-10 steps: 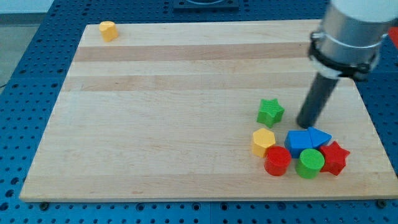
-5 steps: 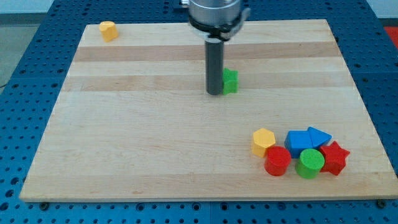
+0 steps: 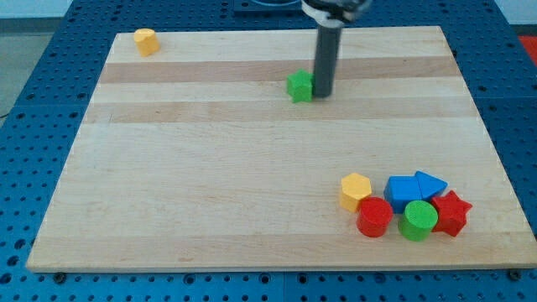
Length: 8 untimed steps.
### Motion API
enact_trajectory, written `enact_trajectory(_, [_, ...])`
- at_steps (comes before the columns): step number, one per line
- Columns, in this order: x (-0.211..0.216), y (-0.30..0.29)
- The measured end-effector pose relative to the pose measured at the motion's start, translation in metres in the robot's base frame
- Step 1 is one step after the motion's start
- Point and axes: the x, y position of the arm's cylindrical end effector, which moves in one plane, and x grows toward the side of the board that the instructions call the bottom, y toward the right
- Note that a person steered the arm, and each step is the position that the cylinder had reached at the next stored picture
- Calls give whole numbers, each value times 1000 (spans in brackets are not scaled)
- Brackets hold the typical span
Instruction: Keep green star at center top of the board
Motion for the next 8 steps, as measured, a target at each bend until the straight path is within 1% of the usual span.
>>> enact_trajectory(1, [-13, -10])
enact_trajectory(2, [5, -10])
enact_trajectory(3, [36, -11])
enact_trajectory(4, [36, -35])
enact_trajectory(5, [8, -56])
enact_trajectory(6, [-33, -65])
enact_trajectory(7, [-41, -73])
enact_trajectory(8, [-9, -74])
